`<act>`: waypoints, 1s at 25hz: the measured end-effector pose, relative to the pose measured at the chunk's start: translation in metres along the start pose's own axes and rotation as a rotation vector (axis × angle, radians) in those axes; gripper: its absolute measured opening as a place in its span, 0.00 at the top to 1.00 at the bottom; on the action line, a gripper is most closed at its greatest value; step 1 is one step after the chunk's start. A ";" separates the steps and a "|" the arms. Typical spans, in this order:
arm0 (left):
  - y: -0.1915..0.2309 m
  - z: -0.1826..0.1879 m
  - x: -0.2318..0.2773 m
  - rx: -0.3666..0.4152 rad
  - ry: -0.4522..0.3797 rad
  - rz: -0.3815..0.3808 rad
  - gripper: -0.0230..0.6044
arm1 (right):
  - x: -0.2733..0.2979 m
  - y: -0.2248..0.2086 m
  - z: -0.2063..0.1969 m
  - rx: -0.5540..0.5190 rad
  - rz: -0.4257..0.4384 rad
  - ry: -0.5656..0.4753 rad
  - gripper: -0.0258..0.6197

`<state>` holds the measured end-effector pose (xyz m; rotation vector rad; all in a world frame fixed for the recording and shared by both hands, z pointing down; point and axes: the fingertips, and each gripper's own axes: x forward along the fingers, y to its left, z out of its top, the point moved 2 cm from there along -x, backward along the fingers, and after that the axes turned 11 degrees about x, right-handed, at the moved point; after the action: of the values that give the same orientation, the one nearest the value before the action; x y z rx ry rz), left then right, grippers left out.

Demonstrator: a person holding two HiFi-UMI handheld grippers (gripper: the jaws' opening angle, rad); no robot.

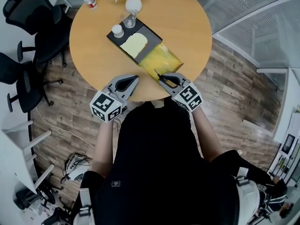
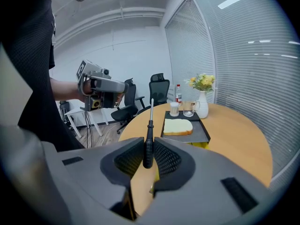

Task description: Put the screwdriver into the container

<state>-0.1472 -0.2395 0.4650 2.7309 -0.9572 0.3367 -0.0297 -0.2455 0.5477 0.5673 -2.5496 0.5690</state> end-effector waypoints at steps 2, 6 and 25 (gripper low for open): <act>0.005 0.001 0.003 -0.005 -0.002 0.013 0.96 | 0.003 -0.004 0.002 -0.005 0.010 0.008 0.87; 0.009 0.007 0.008 -0.014 -0.014 0.042 0.96 | 0.007 -0.015 0.005 -0.024 0.036 0.027 0.87; 0.020 0.016 0.040 -0.080 -0.012 0.184 0.96 | 0.020 -0.062 0.001 -0.122 0.176 0.150 0.87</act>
<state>-0.1275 -0.2826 0.4638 2.5823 -1.2014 0.3066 -0.0164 -0.3033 0.5755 0.2496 -2.4848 0.4918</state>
